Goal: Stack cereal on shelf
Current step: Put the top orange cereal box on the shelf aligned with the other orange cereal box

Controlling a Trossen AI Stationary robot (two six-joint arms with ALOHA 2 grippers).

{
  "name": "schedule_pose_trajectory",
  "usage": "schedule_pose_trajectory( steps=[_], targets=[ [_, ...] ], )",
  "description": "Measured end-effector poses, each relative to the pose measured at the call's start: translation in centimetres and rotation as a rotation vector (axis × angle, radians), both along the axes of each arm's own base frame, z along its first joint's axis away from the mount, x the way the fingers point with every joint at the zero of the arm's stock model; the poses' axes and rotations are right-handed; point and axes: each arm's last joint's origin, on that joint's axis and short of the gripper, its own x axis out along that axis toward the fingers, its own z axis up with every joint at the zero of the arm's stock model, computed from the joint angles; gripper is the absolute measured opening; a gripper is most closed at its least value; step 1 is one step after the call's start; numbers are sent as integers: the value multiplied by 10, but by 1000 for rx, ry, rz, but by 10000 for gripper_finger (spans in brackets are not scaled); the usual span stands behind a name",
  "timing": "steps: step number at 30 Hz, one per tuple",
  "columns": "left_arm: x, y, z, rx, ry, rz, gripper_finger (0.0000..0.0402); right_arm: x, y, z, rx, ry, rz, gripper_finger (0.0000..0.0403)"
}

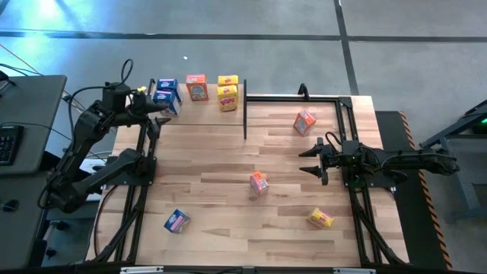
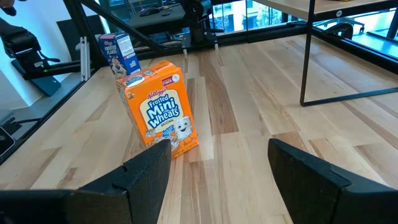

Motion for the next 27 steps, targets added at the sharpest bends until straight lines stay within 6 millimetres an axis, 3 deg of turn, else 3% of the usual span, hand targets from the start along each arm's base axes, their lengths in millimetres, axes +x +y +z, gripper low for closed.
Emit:
schedule_pose_trajectory(
  steps=[13, 27],
  targets=[
    [25, 5, 15, 103, -152, -155, 223, 0, 0, 0, 0, 0, 0, 261],
    [61, 9, 25, 95, -291, -277, 223, 0, 0, 0, 0, 4, 0, 261]
  ],
)
